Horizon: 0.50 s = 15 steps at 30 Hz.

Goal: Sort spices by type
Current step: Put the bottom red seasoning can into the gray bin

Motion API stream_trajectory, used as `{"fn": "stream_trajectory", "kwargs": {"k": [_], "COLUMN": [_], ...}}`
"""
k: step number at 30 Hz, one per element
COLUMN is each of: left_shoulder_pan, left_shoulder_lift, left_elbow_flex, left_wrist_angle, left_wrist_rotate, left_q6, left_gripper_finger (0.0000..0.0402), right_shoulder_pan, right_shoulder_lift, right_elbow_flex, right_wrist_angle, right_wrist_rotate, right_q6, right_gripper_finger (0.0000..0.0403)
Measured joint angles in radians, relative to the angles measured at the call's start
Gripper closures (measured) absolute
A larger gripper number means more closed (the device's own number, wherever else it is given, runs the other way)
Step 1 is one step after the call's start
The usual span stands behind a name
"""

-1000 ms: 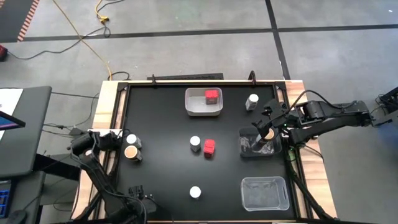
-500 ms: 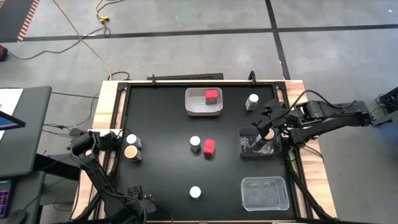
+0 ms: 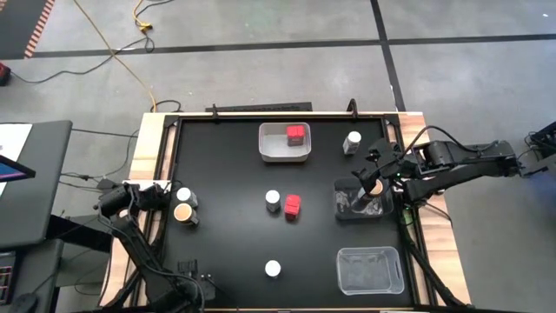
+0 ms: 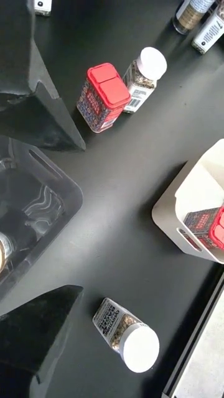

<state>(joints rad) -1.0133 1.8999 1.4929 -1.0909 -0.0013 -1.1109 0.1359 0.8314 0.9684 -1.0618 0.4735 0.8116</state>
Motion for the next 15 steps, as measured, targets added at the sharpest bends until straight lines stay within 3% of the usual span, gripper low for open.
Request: {"fn": "stream_trajectory", "kwargs": {"k": [8,15], "left_shoulder_pan": [0.025,0.064], "left_shoulder_lift": [0.0,-0.019], "left_elbow_flex": [0.0,0.001], "left_wrist_angle": [0.013,0.013], "left_wrist_rotate": [0.024,0.093], "left_q6": [0.021,-0.004], "left_gripper_finger": [0.0185,0.0188], "right_shoulder_pan": [0.0,0.0], "right_shoulder_lift": [0.0,0.0], "right_elbow_flex": [0.0,0.0], "right_wrist_angle": [0.0,0.0], "right_wrist_rotate": [0.0,0.0], "right_q6": [-0.008,-0.011], "right_gripper_finger": [0.001,0.001]}}
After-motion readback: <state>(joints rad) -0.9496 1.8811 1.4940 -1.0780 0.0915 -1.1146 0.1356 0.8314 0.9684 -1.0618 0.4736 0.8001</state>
